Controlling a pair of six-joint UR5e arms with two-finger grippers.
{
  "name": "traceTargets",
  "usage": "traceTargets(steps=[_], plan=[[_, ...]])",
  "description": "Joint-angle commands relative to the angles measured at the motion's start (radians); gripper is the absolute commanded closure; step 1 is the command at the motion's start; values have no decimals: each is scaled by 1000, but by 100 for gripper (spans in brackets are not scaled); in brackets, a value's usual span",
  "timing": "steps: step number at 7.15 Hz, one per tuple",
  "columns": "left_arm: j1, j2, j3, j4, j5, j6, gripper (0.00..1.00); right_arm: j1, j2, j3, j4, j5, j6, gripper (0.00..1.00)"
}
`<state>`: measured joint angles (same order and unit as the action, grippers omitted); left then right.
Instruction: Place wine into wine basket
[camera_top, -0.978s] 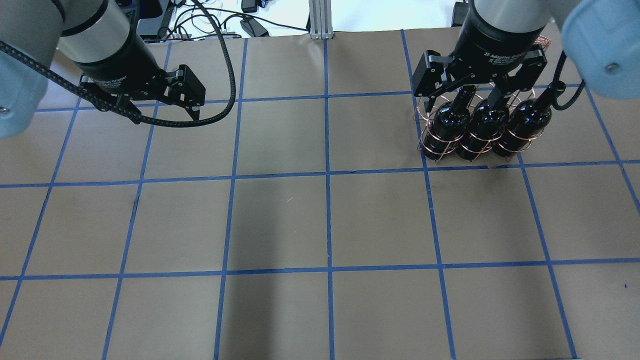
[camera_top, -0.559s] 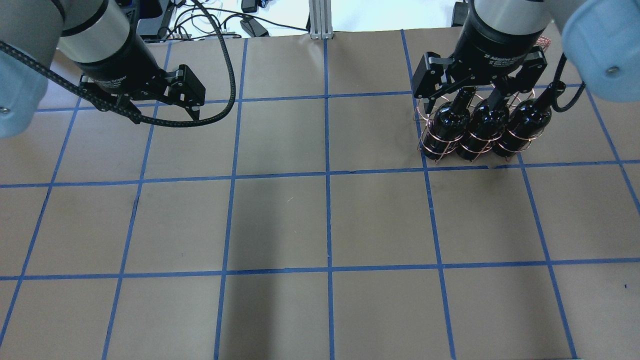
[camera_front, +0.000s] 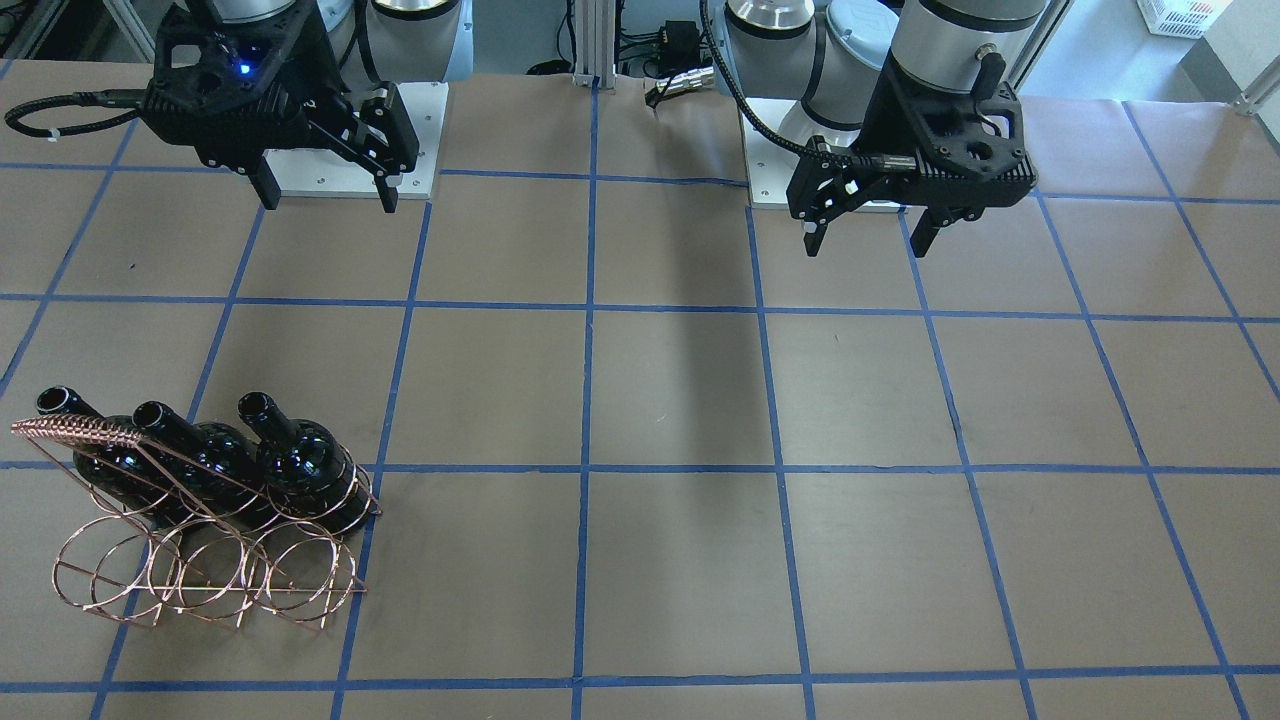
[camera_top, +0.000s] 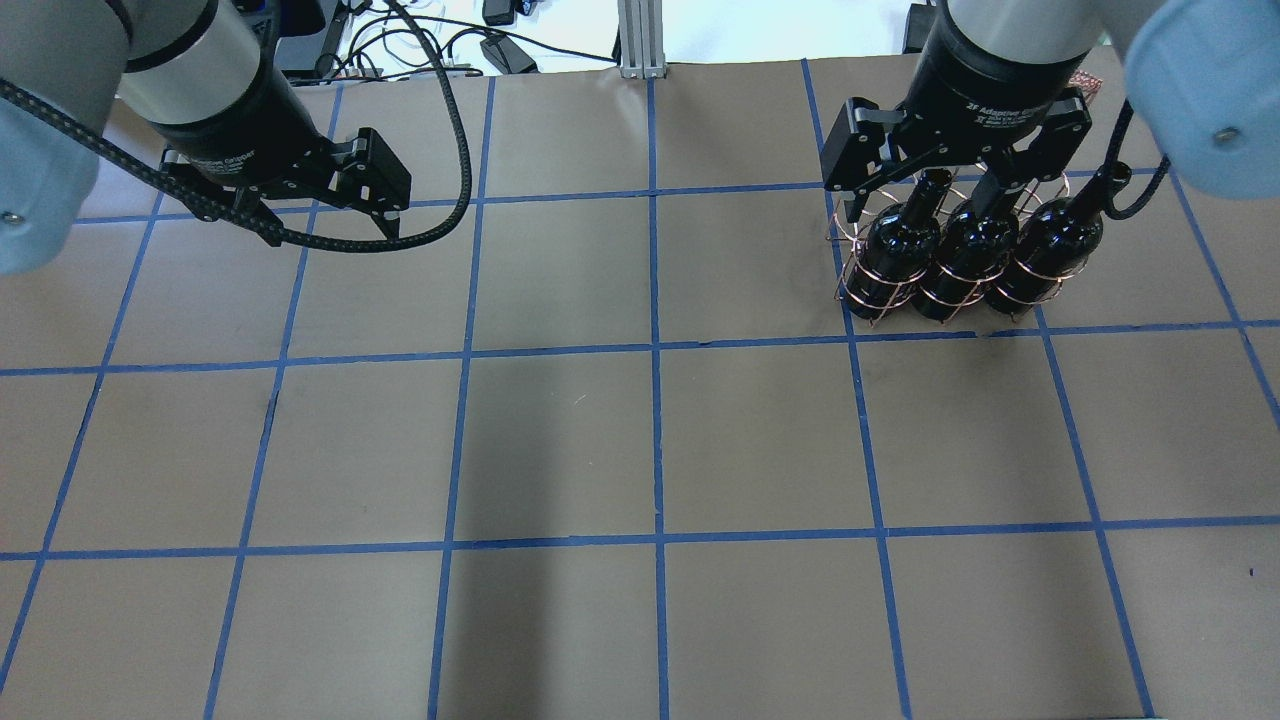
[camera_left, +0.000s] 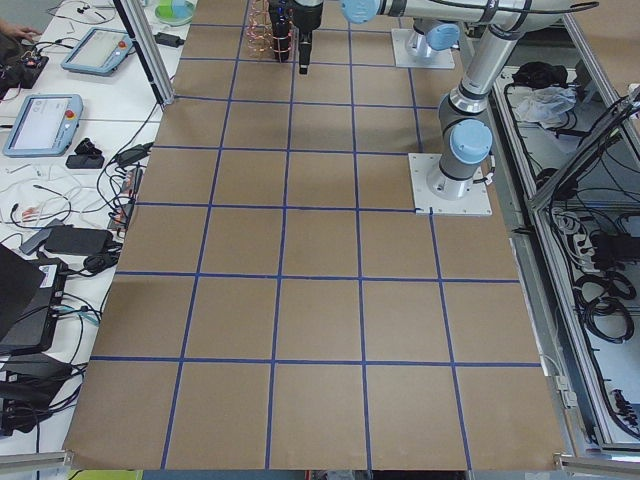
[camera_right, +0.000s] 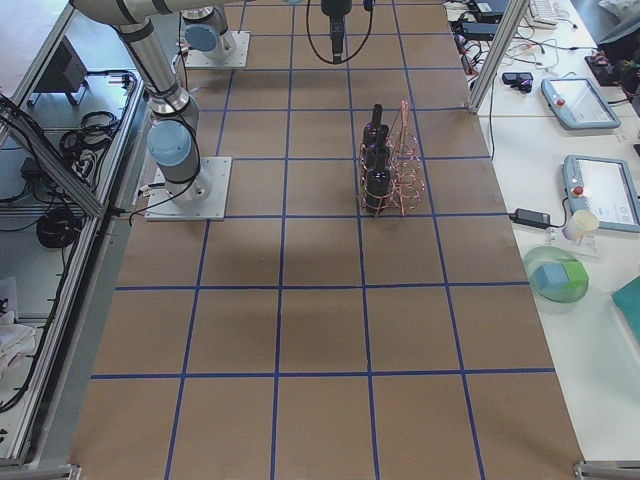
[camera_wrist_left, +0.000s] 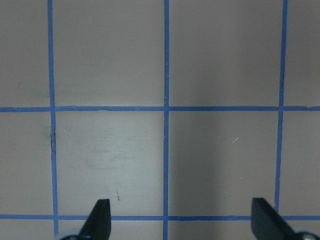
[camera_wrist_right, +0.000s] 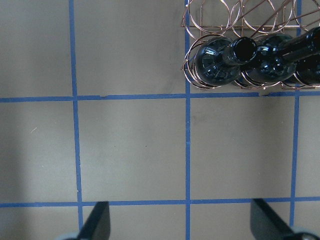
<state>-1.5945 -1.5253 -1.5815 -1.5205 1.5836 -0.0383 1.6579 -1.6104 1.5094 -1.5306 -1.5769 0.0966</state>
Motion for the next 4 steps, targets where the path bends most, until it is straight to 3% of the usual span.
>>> traceTargets(steps=[1, 4], plan=[[-1, 0, 0, -1, 1, 0, 0, 0, 0, 0, 1, -3, 0, 0], [-1, 5, 0, -3, 4, 0, 0, 0, -2, 0, 3, -8, 2, 0]])
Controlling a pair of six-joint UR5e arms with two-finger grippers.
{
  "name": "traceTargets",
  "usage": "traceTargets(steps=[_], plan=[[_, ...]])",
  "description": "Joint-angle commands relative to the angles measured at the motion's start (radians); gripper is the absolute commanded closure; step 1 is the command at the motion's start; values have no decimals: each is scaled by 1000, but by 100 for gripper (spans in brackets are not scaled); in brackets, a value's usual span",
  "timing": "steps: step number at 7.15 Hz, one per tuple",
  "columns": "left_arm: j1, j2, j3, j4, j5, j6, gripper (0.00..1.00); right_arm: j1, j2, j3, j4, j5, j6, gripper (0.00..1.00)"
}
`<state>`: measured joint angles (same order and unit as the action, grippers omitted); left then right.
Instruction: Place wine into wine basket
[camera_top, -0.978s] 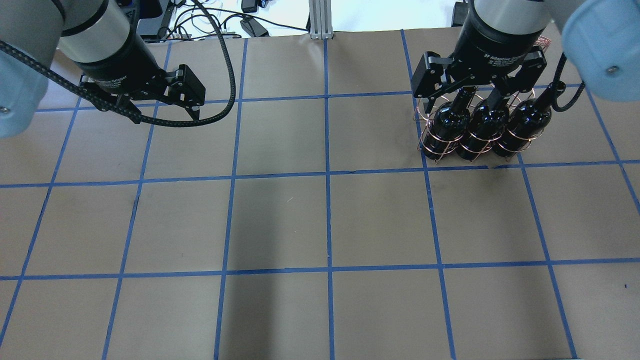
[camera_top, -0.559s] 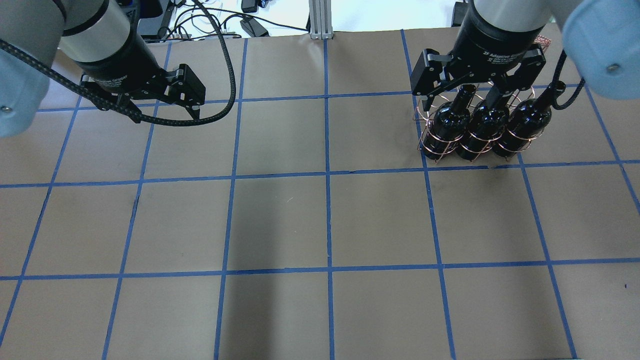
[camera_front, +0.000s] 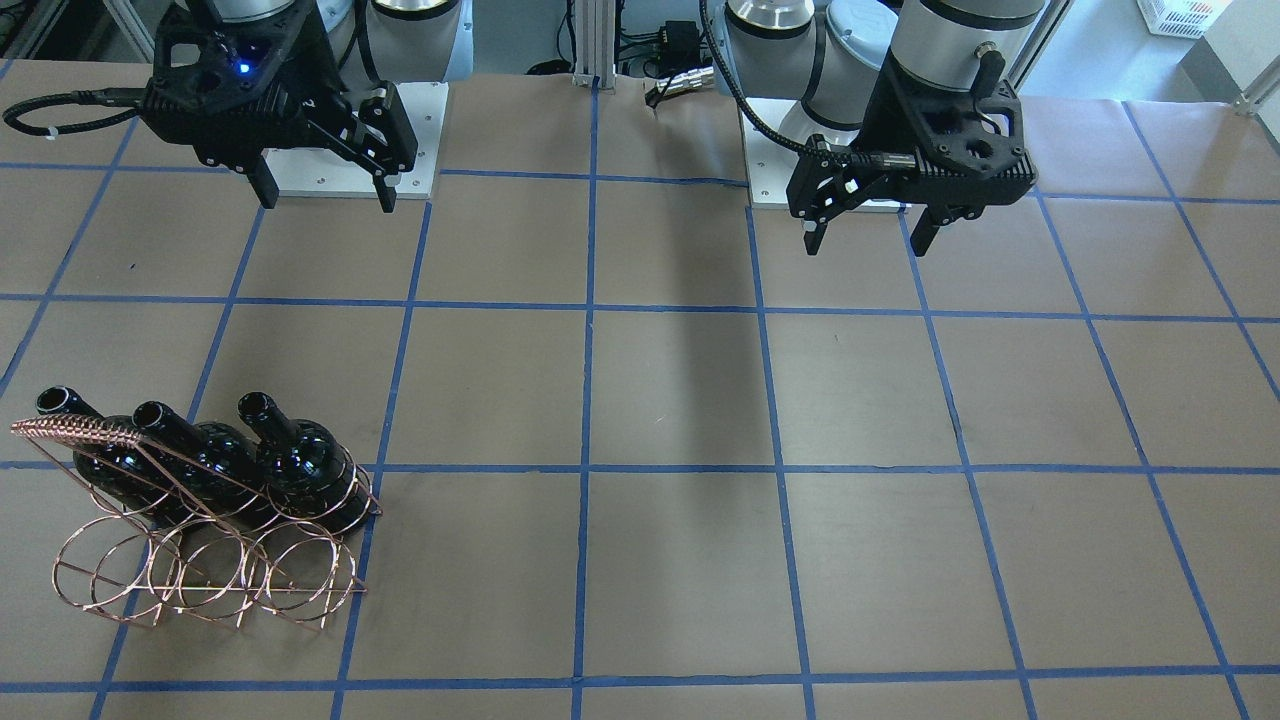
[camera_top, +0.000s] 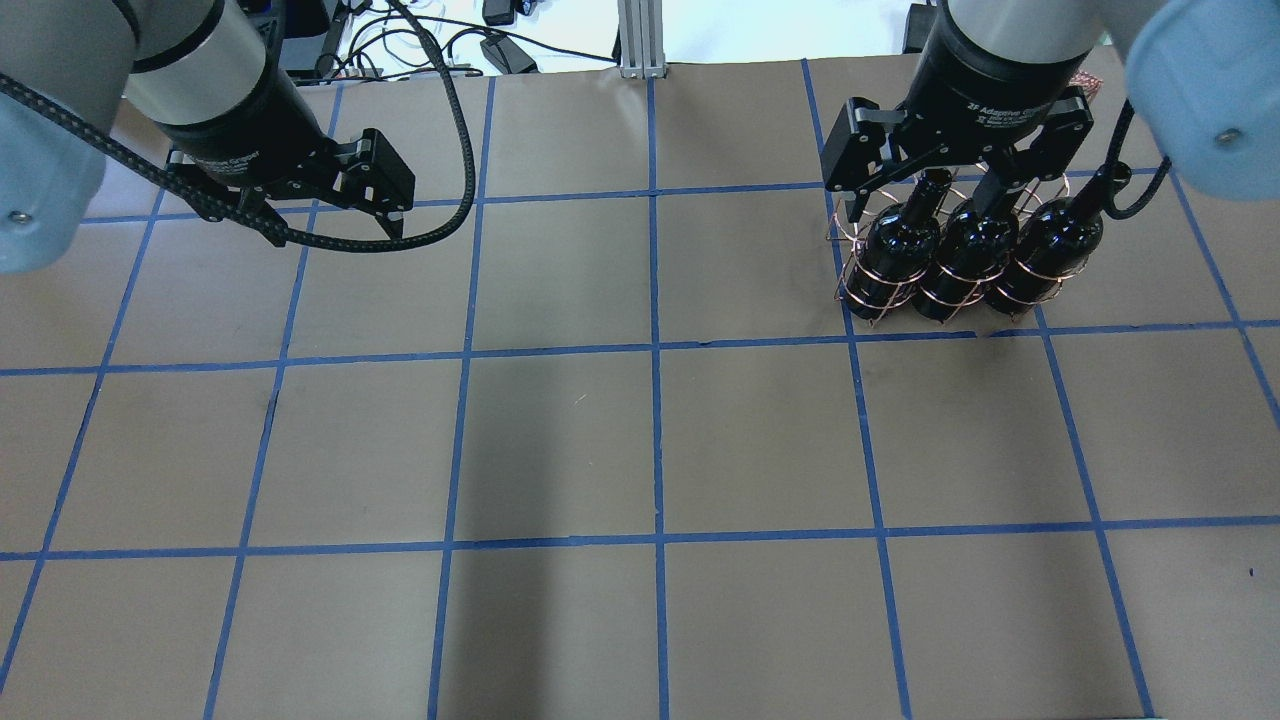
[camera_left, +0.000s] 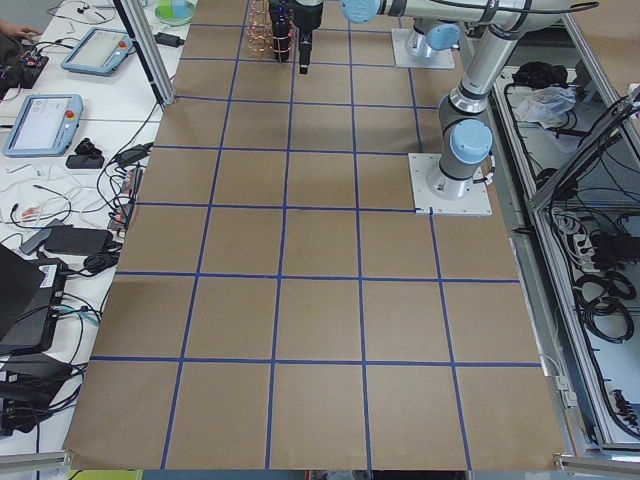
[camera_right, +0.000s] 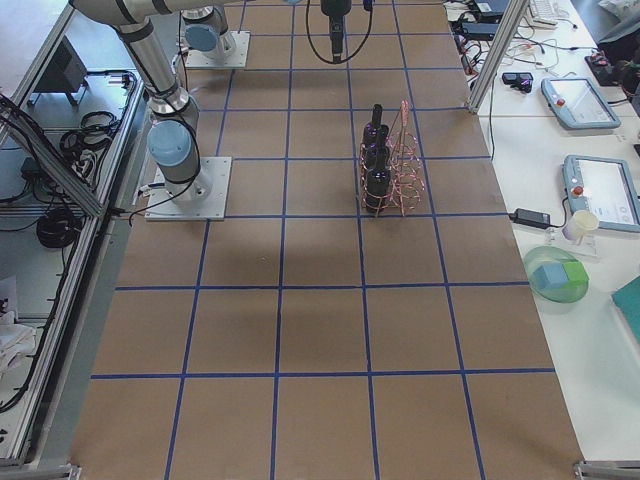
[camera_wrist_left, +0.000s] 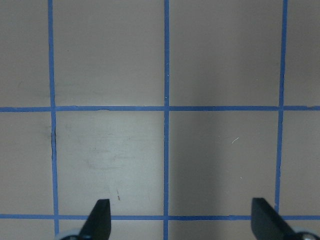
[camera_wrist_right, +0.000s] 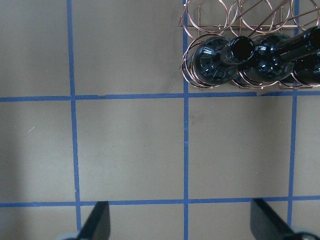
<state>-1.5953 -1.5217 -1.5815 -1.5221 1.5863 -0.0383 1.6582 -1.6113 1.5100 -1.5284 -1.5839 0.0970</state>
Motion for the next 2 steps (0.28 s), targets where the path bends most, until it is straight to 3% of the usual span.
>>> traceTargets(steps=[1, 2], plan=[[0, 0, 0, -1, 1, 0, 0, 0, -2, -1, -1, 4, 1, 0], [2, 0, 0, -1, 1, 0, 0, 0, -2, -1, -1, -1, 1, 0]])
